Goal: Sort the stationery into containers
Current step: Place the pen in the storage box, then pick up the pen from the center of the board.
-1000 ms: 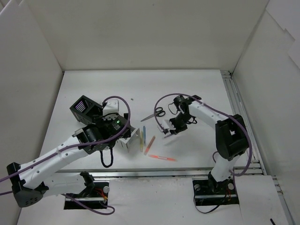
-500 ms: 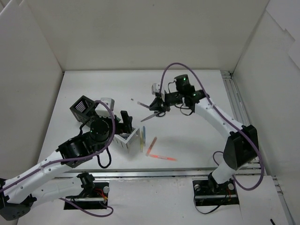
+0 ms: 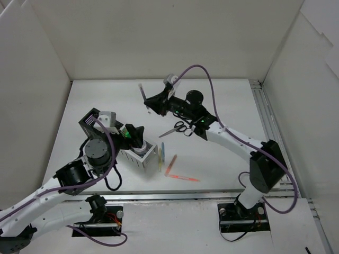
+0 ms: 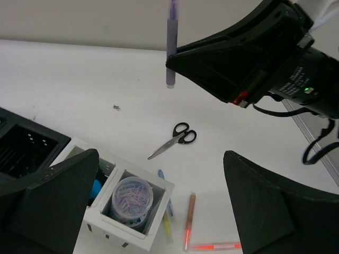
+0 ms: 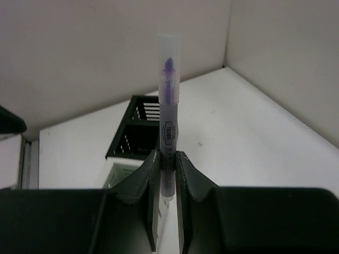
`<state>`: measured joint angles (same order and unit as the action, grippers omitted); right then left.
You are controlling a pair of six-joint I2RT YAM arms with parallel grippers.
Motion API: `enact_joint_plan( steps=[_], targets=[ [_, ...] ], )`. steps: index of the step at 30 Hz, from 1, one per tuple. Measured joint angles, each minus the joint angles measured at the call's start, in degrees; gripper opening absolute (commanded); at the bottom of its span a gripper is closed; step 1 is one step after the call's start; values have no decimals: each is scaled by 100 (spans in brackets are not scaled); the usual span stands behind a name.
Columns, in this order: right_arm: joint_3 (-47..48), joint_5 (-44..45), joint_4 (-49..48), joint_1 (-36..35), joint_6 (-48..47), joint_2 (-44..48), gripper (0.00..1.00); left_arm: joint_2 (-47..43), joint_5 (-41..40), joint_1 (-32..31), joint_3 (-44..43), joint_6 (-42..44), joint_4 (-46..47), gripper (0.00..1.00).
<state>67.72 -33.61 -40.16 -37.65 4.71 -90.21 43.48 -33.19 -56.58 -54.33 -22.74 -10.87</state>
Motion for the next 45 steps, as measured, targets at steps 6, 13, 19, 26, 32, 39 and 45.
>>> enact_joint_plan(
  steps=[6,13,19,26,32,39,45],
  targets=[
    [848,503,-1049,-472,855,-1510,0,-745,-525,0,162,-785,-796,99],
    [1902,688,-1469,-988,1294,-3167,0,-938,-1152,44,129,-1969,-2199,100],
    [2483,796,-1593,-1375,1399,-3901,1,-811,-1329,44,114,-2481,-2933,99],
    [2500,1012,-1631,-1539,1327,-4107,16,-815,-1423,44,107,-2791,-3318,99],
    [2500,1222,-1661,-1539,1165,-4107,30,-837,-1475,44,105,-2903,-3429,100],
    [2500,1329,-1661,-1567,990,-4107,43,-844,-1491,44,48,-2964,-3565,100],
    [2337,1410,-1596,-1556,723,-3921,66,-693,-1373,44,-177,-2771,-3595,100]
  ],
)
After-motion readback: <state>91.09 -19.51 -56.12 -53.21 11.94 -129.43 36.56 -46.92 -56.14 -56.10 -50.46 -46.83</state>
